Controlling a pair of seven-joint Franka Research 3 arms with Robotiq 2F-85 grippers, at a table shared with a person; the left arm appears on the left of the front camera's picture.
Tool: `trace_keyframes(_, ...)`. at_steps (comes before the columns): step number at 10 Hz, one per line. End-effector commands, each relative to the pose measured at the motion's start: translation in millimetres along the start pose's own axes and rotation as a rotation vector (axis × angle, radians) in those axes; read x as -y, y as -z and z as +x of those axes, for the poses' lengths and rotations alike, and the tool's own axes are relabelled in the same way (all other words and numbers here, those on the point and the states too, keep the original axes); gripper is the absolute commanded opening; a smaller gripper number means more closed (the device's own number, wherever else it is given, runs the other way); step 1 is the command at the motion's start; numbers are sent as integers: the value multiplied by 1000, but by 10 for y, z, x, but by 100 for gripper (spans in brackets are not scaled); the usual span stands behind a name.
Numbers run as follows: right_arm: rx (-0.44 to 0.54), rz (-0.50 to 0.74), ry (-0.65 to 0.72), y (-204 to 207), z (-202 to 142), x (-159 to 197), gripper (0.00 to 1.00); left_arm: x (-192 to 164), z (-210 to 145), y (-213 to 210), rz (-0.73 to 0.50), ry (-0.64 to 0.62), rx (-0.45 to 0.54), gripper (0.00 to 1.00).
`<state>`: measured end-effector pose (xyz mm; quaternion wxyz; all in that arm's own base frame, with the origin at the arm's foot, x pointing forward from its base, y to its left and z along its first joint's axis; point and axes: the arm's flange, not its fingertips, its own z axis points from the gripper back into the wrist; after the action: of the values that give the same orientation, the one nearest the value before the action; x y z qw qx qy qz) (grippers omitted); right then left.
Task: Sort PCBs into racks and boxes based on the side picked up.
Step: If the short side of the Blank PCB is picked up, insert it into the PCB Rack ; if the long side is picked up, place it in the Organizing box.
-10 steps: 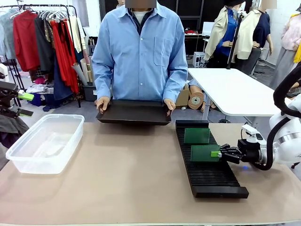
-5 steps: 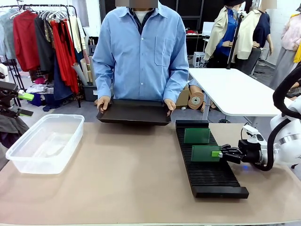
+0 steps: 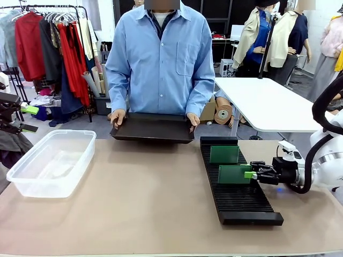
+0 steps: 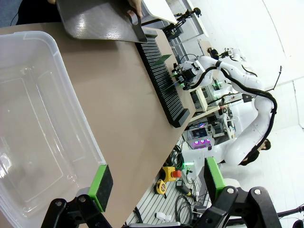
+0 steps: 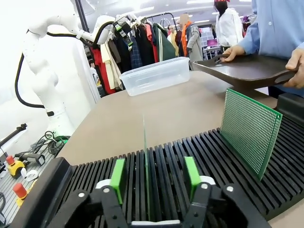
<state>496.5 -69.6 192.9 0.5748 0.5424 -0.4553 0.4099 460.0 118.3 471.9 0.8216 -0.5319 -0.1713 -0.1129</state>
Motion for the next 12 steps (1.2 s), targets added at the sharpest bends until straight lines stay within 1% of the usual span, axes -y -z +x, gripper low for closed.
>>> trace_keyframes(1,14,-9,32,-20,109,28,100,15,-10,0,6,3,-2,100)
trace_keyframes(4,-1,-7,42,-13,140,37,100,15,-10,0,6,3,-2,100)
trace_keyframes(5,-15,15,63,10,165,41,100,15,-10,0,6,3,-2,100)
trace_keyframes(6,0,-1,16,-12,45,5,100,15,-10,0,6,3,-2,100)
trace_keyframes(12,0,-1,16,-12,45,5,100,15,-10,0,6,3,-2,100)
